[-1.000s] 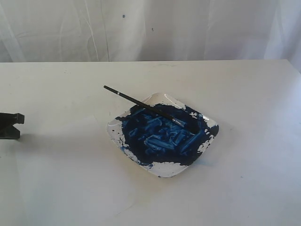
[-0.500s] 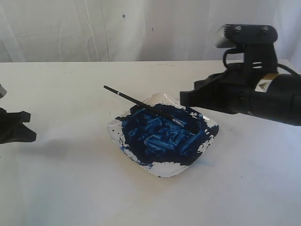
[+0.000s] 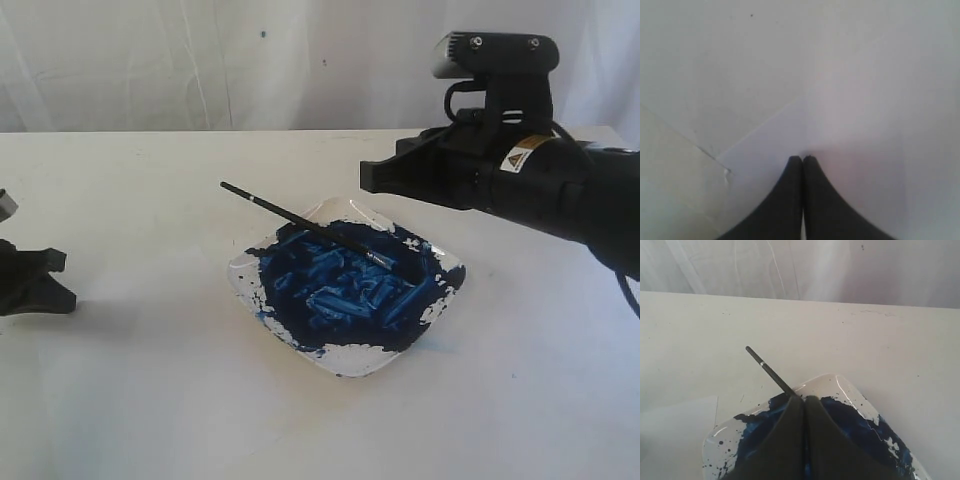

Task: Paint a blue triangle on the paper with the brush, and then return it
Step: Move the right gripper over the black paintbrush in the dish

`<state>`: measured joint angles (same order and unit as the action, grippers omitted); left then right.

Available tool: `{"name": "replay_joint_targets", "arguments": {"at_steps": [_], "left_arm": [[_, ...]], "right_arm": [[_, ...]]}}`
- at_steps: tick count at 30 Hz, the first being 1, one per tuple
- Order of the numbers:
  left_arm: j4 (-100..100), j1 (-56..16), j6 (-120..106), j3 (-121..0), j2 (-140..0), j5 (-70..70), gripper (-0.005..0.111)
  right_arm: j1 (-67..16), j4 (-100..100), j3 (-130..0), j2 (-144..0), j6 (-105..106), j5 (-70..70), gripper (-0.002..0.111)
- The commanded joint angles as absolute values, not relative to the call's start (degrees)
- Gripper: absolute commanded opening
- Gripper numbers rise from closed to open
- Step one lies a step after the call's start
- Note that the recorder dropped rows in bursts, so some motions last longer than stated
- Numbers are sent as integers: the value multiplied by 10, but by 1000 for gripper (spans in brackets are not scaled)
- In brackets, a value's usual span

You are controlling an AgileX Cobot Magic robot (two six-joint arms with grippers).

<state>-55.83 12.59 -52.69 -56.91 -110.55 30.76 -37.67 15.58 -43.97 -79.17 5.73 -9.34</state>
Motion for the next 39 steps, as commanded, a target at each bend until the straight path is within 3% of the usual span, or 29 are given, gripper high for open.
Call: {"name": "replay_joint_targets", "arguments": {"at_steps": [1, 16, 22, 31, 39], "left_arm": [[-561, 124, -527, -566, -1119, 315, 0], [-561, 124, -527, -566, -1120, 309, 0], [-561, 124, -527, -566, -1120, 308, 0], [-561, 124, -527, -566, -1120, 308, 0], [-561, 124, -527, -566, -1120, 308, 0]], "right_arm": [[-377, 156, -443, -799, 55, -105, 0], [-377, 144, -454, -843, 110, -170, 3], [-377, 128, -533, -943, 133, -175, 23], [-377, 87, -644, -1075, 142, -136, 70], [-380, 79, -746, -1151, 153, -84, 72]]}}
